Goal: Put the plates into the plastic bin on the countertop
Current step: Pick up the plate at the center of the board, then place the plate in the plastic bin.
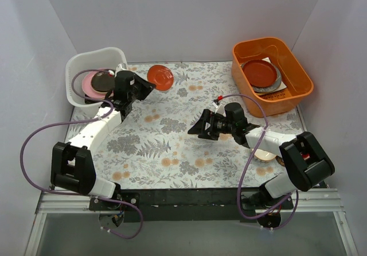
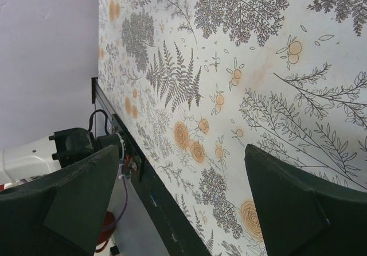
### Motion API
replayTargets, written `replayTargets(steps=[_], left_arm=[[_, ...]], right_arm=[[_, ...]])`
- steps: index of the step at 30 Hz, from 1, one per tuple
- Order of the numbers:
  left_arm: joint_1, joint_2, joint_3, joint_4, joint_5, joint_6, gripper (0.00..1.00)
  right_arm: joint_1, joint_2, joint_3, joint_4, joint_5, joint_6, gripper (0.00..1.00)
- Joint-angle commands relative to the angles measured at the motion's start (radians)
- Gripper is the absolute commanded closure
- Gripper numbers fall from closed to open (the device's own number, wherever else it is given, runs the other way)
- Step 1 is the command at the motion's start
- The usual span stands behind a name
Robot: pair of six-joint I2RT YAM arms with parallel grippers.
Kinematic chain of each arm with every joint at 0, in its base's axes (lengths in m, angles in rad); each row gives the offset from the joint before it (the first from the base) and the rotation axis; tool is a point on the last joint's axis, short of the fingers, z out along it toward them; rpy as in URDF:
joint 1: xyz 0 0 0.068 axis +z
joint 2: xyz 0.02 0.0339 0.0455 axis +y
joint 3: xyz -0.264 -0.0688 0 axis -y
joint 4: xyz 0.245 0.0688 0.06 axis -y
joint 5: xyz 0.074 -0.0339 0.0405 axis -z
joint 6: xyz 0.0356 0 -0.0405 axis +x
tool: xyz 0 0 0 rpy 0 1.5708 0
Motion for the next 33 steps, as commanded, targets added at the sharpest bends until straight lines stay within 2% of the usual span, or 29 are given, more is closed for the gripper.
replayTargets(steps=[1, 3, 15, 20, 23, 27, 33], left_arm=[[0.082, -0.068, 0.083, -0.055, -0.043, 0.030, 1.00], [0.119, -0.067, 0.101, -0.057, -0.024, 0.029, 1.00], [0.522, 0.034, 0.167, 0.020, 0.295, -0.095, 1.00], [0.588, 0.128, 0.198, 0.040, 0.364, -0.145, 1.00], [0.604, 0.191, 0.256, -0.015, 0.350, -0.119, 1.00], [0.605, 0.208, 0.259, -0.040, 0.173, -0.112, 1.00], [0.613, 0.286, 0.324, -0.100, 0.092, -0.063, 1.00]], right_arm=[[-0.005, -0.031, -0.006, 0.022, -0.001, -0.021, 0.02], [-0.005, -0.032, -0.006, 0.021, -0.001, -0.022, 0.02], [-0.005, -0.025, -0.018, 0.027, -0.004, -0.024, 0.02], [-0.007, -0.020, -0.015, 0.027, -0.005, -0.024, 0.02], [-0.007, -0.018, -0.015, 0.025, -0.004, -0.022, 0.02], [-0.007, -0.014, -0.016, 0.028, -0.004, -0.021, 0.02], [-0.007, -0.009, -0.016, 0.031, -0.002, -0.016, 0.02]])
